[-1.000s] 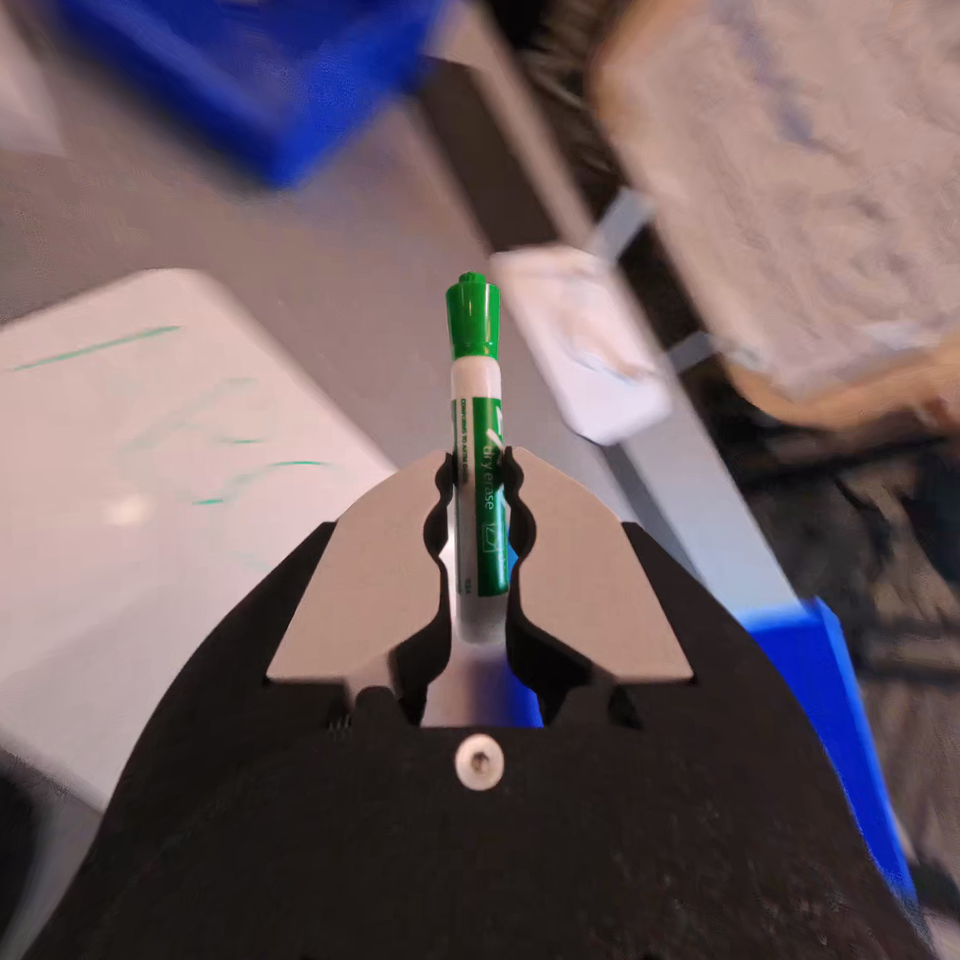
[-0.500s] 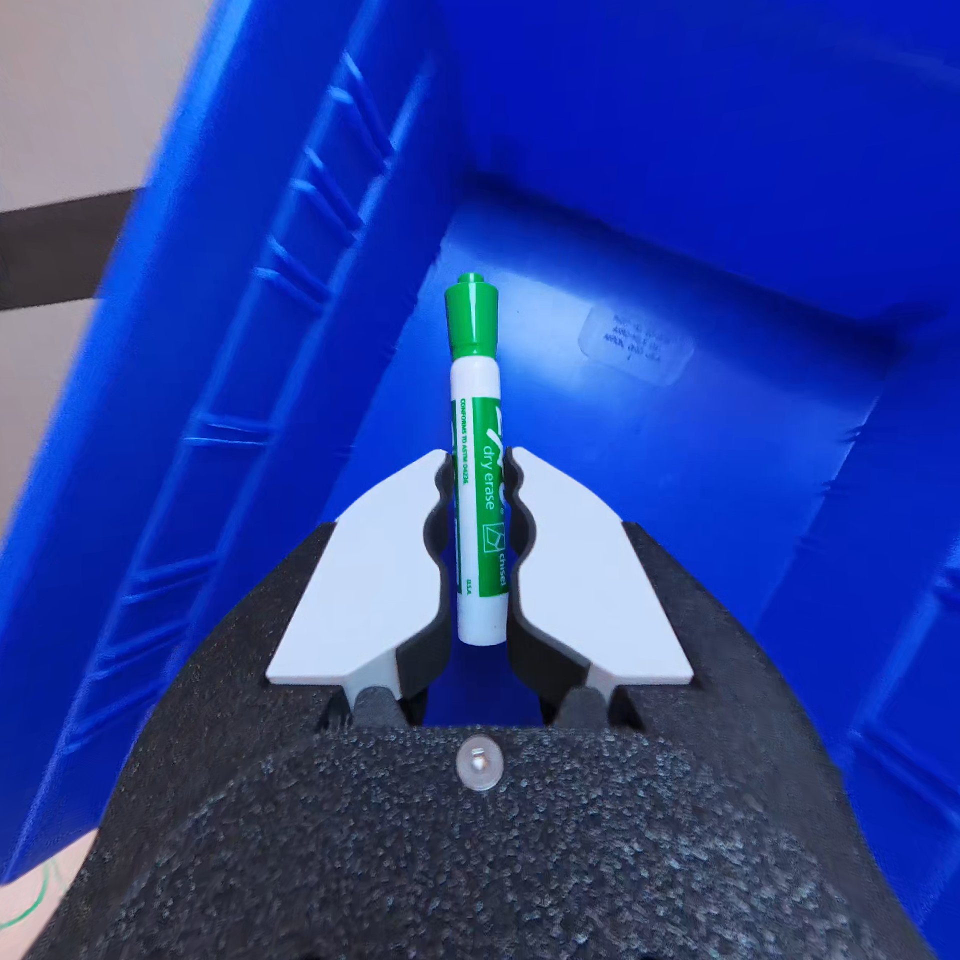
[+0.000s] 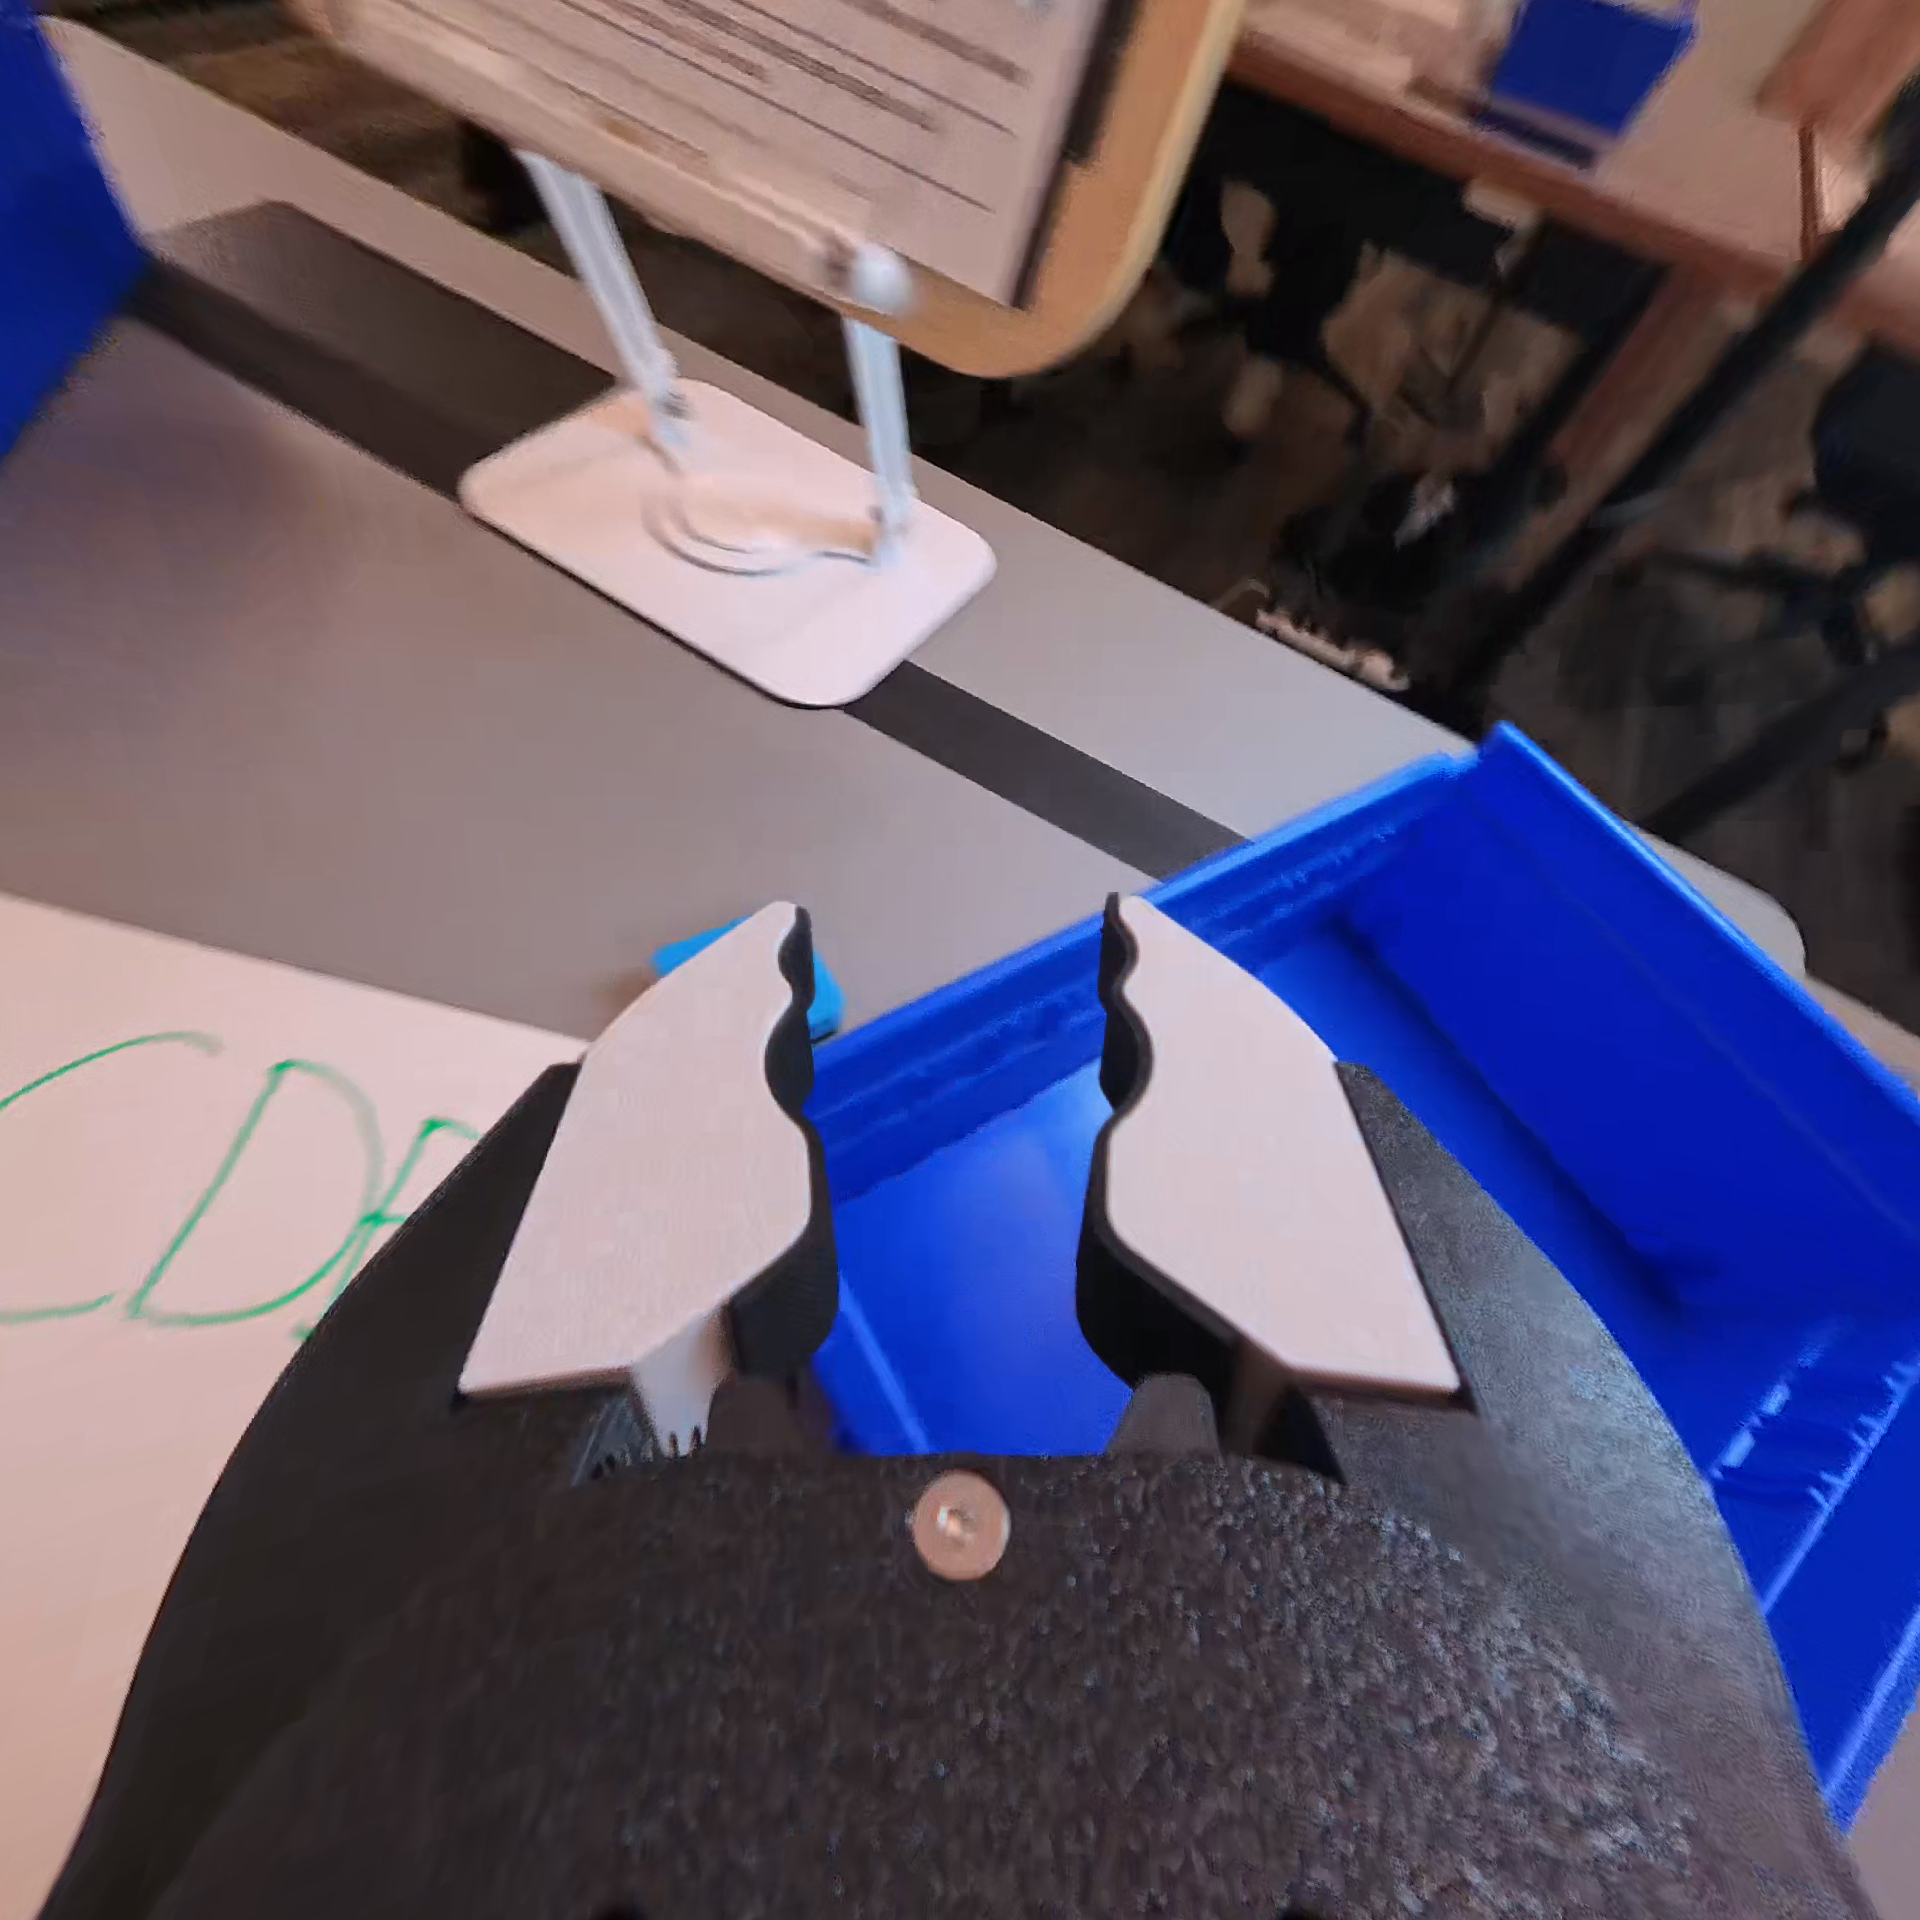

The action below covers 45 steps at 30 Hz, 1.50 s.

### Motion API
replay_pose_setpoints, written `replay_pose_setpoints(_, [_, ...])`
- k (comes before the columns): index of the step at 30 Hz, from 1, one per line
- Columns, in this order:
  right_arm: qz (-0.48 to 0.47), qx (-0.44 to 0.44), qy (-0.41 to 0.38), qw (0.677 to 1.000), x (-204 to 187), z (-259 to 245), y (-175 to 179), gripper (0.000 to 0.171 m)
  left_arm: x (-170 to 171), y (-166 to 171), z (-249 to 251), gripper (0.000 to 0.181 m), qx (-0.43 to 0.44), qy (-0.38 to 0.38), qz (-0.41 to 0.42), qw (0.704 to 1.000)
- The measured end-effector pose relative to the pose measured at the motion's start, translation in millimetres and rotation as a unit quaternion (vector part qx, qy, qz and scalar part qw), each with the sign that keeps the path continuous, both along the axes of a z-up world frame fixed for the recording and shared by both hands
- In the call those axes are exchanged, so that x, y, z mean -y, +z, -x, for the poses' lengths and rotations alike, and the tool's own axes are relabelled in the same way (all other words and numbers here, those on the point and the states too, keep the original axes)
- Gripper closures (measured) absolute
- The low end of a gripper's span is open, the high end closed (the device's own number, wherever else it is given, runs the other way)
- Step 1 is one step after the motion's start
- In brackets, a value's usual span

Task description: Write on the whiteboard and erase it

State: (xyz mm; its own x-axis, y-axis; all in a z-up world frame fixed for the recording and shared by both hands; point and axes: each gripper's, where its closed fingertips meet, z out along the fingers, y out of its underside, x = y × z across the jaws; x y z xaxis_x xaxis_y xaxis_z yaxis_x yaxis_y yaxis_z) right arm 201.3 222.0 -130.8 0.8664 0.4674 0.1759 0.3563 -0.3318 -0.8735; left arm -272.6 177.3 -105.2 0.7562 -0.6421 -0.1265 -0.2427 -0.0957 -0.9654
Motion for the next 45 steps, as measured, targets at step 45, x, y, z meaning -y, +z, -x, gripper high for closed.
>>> replay_pose_setpoints(45, [0.300,0.344,0.183,0.871,-11,75,-106,0.106,47,-54,-120,0.156,-0.020,-0.177,0.037,0.983])
